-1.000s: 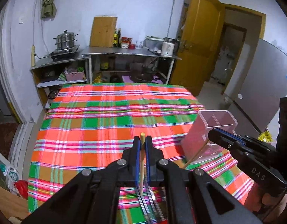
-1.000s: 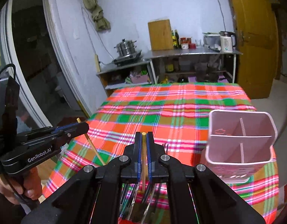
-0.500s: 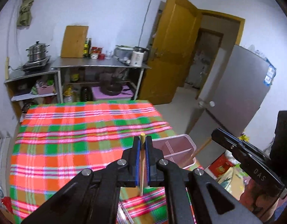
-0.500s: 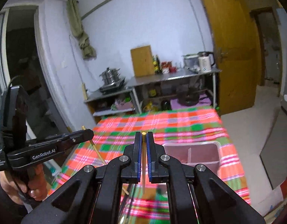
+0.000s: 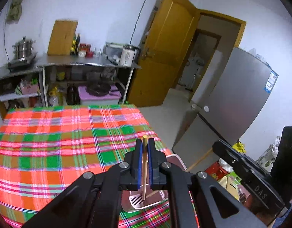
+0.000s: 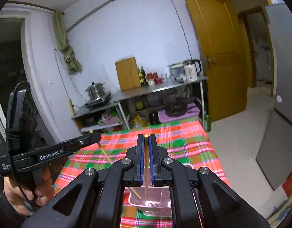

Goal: Organize utensils
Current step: 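Carry the wooden chopsticks into the pink holder and open both tools to release them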

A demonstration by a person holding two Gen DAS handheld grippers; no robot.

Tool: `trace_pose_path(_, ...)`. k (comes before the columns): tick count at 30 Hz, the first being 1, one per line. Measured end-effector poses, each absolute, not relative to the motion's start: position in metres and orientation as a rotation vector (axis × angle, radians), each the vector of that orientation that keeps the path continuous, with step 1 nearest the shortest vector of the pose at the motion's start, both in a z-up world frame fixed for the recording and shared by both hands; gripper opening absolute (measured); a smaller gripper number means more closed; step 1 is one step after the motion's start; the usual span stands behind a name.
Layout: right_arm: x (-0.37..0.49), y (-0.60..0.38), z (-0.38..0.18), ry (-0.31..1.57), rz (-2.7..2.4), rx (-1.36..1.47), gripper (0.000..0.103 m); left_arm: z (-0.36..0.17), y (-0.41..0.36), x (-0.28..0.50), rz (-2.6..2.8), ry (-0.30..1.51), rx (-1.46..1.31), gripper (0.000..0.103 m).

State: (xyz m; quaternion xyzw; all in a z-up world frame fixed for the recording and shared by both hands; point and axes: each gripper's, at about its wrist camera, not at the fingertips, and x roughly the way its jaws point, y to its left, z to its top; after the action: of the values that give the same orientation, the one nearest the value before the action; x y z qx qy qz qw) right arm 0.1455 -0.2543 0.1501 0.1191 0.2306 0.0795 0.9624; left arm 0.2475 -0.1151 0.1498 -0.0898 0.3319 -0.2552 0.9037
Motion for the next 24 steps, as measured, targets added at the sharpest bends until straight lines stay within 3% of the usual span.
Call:
trace_pose_path(9, 0.175, -0.261, 0.093, 0.598, 0.162, 0.288, 0.005, 0.106, -0.123, 0.258, -0.533, 0.762, -0.171, 0.007)
trace_pose_path(14, 0.178, -0.26, 0.078, 0.631, 0.158, 0.287, 0.005, 0.102, -0.117, 0.256, -0.536, 0.755, -0.182, 0.029)
trace_pose_path(20, 0.169, -0.262, 0.088, 0.585, 0.147, 0.283, 0.018, 0.119, -0.103, 0.243, -0.525, 0.691, -0.183, 0.036)
trace_pose_path(24, 0.155, -0.262, 0.103, 0.534, 0.142, 0.271, 0.019, 0.134, -0.084, 0.225, -0.506, 0.629, -0.177, 0.041)
